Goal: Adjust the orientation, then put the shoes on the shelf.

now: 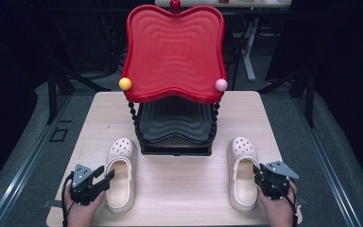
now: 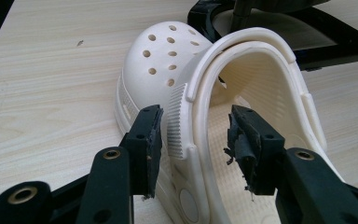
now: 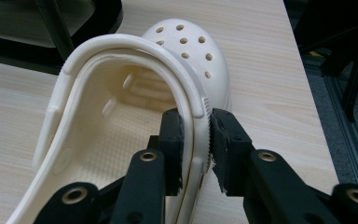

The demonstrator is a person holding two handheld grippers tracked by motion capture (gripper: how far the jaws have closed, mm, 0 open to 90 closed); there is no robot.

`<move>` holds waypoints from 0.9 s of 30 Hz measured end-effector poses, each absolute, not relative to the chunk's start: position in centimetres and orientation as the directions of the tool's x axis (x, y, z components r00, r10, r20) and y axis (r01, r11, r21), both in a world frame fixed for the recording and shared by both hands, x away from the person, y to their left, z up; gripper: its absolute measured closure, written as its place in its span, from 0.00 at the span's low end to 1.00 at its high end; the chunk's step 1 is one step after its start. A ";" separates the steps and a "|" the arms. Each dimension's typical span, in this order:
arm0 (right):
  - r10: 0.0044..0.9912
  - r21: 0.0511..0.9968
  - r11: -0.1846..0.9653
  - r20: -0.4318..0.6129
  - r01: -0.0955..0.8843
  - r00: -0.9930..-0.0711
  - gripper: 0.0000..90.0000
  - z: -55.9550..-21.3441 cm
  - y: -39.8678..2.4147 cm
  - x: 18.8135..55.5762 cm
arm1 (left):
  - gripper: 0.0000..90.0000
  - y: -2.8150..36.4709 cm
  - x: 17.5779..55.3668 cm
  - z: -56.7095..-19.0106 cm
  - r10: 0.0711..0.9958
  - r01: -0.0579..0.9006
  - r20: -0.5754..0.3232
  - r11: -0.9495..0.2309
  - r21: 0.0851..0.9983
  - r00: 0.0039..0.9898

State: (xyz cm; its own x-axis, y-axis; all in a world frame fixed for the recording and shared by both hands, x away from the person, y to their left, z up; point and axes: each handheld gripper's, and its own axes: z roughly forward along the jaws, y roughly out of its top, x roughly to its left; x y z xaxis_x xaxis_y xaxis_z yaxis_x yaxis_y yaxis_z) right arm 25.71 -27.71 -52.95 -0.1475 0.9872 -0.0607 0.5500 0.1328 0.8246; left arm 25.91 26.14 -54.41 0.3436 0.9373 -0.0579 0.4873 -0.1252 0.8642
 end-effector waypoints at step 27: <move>0.967 0.824 0.178 -0.045 0.539 -0.251 0.78 -53.0 -24.9 25.0 | 0.60 26.3 25.9 -54.4 0.937 0.487 -0.060 -0.123 0.865 0.344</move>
State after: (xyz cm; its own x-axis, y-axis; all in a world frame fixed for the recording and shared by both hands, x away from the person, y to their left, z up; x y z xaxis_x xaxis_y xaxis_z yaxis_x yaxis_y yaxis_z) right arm 24.96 -24.88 -52.96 -0.2512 0.9669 -0.0446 0.5386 0.1779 0.8236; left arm 25.91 26.26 -54.38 0.3435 0.9372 -0.0605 0.4866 -0.1225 0.8650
